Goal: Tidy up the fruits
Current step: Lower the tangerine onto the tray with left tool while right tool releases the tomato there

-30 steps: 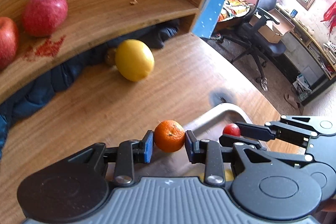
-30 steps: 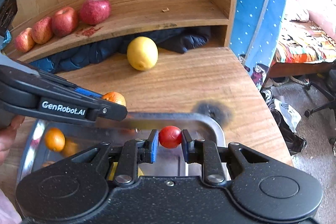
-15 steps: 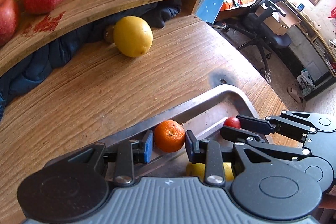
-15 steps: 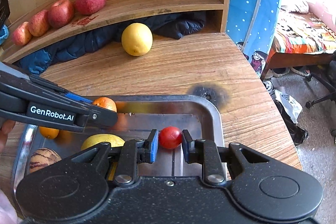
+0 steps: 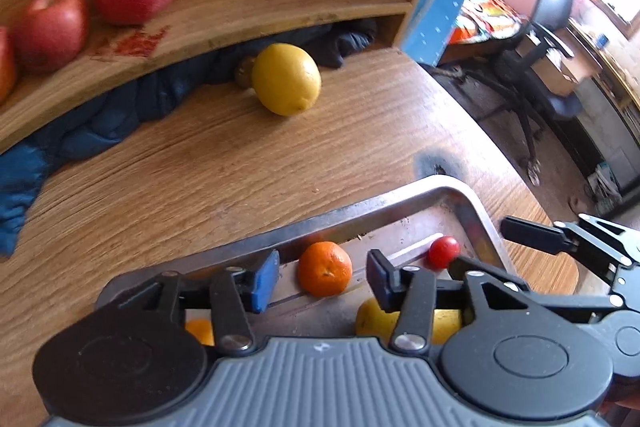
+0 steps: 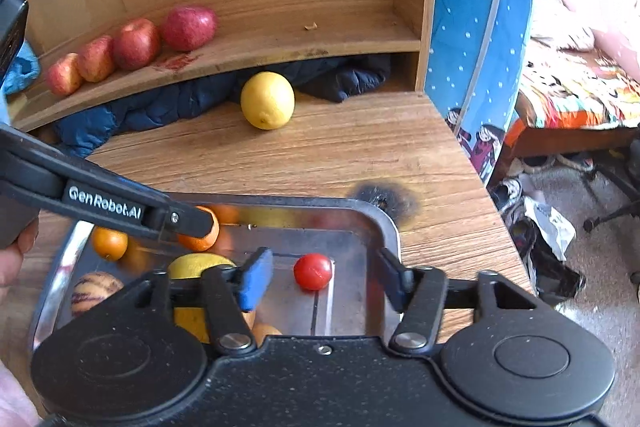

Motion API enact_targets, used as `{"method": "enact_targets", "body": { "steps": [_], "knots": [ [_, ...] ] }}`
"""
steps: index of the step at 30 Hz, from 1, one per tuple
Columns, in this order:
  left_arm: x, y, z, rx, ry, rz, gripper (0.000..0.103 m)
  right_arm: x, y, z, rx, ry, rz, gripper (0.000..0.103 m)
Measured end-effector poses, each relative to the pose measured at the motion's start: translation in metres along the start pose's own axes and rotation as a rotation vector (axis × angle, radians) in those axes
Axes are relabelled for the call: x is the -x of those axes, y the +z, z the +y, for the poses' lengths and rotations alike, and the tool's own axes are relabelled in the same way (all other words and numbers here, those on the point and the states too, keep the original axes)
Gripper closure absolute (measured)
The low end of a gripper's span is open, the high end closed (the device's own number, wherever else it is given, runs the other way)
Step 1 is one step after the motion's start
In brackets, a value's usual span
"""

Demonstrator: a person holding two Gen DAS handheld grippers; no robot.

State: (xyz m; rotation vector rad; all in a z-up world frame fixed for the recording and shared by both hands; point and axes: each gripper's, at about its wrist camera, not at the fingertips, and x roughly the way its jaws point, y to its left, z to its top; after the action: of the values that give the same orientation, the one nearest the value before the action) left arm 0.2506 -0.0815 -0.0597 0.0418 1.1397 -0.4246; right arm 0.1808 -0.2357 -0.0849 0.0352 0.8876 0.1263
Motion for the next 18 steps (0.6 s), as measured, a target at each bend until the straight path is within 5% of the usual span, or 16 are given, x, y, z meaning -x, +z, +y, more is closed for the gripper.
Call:
{"method": "enact_targets", "body": {
  "steps": [3,9,18],
  "knots": [
    [0.015,-0.010,-0.002,0.055,0.042,-0.043,0.025,0.016,-0.005,-0.005,0.021,0.019,-0.022,0.023],
    [0.042,-0.041,-0.008,0.154,0.124,-0.093,0.006,0.047,-0.025,-0.014,0.036,0.078,-0.052,0.005],
    [0.079,-0.101,-0.028,0.264,0.227,-0.136,0.001,0.084,-0.064,-0.014,0.119,0.161,-0.071,0.001]
  ]
}}
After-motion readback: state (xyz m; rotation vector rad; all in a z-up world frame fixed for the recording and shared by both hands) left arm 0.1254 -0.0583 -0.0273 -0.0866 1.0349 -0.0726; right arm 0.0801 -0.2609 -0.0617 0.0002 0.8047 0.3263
